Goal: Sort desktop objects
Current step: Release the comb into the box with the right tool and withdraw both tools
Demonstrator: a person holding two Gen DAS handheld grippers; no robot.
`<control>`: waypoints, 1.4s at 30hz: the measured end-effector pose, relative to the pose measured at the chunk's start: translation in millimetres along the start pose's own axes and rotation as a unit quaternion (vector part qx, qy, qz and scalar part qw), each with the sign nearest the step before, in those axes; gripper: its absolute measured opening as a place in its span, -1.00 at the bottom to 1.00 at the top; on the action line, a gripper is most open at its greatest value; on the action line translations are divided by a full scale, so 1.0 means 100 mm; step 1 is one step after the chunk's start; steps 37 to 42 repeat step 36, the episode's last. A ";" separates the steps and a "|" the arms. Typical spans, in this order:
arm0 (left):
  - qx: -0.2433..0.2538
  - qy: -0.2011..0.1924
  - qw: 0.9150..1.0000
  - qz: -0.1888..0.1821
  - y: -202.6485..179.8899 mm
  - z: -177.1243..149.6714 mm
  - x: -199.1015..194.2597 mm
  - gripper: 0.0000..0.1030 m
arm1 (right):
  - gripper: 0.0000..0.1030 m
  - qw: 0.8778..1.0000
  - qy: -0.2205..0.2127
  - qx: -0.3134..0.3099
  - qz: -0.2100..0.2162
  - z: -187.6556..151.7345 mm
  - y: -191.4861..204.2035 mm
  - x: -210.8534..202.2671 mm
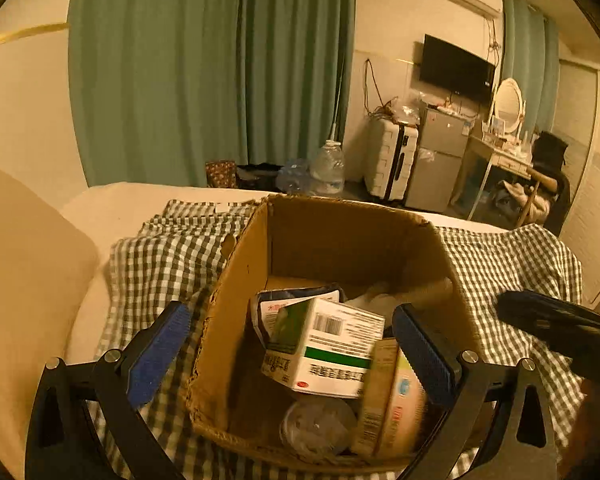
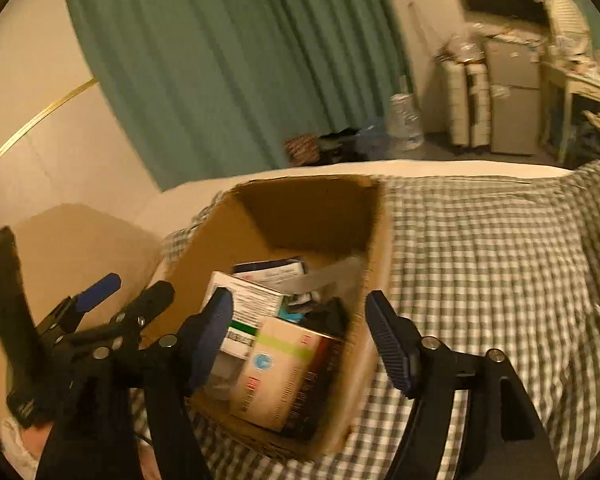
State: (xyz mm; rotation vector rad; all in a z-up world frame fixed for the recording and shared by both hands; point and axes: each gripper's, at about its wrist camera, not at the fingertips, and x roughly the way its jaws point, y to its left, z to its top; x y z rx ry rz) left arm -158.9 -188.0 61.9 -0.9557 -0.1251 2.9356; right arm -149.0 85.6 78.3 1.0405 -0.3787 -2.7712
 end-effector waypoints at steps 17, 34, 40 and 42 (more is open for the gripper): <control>0.016 -0.061 0.998 0.011 -0.27 -0.53 -0.34 1.00 | 0.99 0.985 -0.009 -0.067 -0.161 -0.46 -0.08 -0.16; -0.040 -0.040 0.996 -0.068 -0.19 -0.59 -0.26 1.00 | 0.99 0.980 0.008 -0.072 -0.187 -0.56 -0.14 -0.05; -0.001 -0.045 0.999 -0.020 -0.28 -0.61 -0.25 1.00 | 0.99 0.980 0.008 -0.071 -0.187 -0.56 -0.14 -0.05; -0.001 -0.045 0.999 -0.020 -0.28 -0.61 -0.25 1.00 | 0.99 0.980 0.008 -0.071 -0.187 -0.56 -0.14 -0.05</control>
